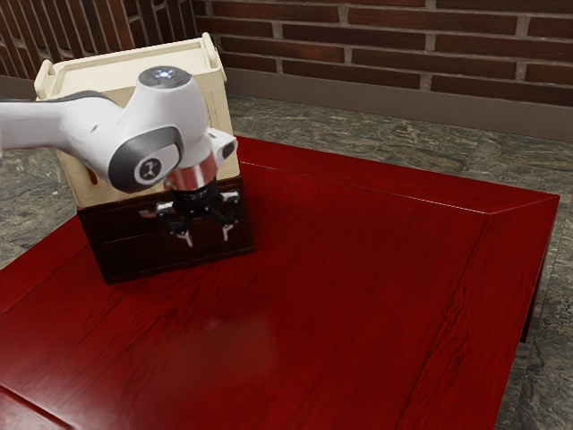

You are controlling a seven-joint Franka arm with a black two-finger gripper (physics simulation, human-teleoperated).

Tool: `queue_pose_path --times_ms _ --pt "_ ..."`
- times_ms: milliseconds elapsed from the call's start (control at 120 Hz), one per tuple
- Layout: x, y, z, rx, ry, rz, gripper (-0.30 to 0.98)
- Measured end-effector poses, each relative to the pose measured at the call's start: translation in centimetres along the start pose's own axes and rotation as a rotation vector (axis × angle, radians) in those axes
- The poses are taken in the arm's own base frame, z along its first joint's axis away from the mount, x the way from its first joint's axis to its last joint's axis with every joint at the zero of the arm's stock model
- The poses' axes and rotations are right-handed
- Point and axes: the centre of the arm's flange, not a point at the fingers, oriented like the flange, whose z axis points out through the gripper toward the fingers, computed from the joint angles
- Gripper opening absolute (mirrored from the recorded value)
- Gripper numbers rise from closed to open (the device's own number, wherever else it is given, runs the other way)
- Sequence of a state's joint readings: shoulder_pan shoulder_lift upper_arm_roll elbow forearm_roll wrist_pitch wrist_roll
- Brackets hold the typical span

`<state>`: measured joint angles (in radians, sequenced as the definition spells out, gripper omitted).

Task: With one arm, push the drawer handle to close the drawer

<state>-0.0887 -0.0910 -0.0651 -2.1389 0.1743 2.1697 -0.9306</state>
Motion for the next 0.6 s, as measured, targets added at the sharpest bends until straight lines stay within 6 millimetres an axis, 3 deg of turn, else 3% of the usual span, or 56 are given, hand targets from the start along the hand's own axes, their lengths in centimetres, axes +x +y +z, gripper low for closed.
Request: queue_pose_path --times_ms 83,167,275,392,475,600 --pt "-0.6 -0.4 -1.8 0.003 -0.012 0.011 0.49" --pt "0.3 -0.6 -4.0 0.0 -0.012 0.03 0.55" --pt "1.0 0.0 -8.0 -0.006 -0.008 0.096 0.61" --pt "0.9 0.1 -10.5 -0.005 -0.054 0.153 0.64" --pt "0.3 0.3 -11.6 0.008 -0.085 0.204 0.65" --pt "0.1 -0.2 -11.4 0.035 -0.128 0.252 0.67"
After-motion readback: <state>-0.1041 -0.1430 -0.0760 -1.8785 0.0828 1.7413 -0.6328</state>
